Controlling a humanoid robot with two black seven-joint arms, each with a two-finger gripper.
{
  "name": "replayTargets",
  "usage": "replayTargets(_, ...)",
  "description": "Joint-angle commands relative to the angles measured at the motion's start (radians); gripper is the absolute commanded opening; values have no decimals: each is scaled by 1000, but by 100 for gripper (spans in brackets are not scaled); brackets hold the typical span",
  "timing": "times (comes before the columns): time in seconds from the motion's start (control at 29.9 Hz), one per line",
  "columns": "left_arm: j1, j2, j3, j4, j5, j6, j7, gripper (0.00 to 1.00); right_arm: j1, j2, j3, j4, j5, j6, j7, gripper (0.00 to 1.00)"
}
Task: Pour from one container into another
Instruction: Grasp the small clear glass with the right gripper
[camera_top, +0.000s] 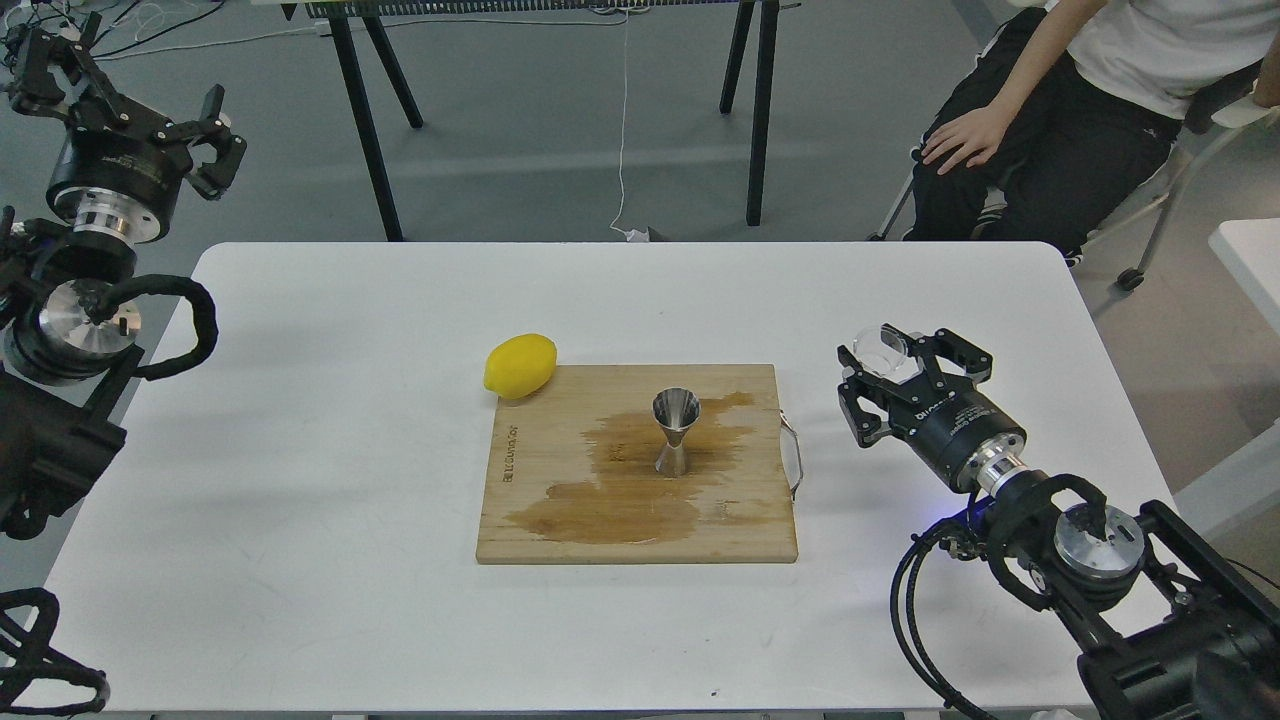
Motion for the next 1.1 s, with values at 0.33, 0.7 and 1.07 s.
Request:
replayTargets(0.33,-11,14,4,0,3,3,2,100,214,8,-268,6,-377,-91,10,35)
replayTargets(0.7,-17,14,8,3,2,3,2,100,272,5,-355,12,-678,-116,6,33)
replayTargets(1.07,-18,15,5,1,2,3,2,100,275,5,-384,15,-980,-116,8,34)
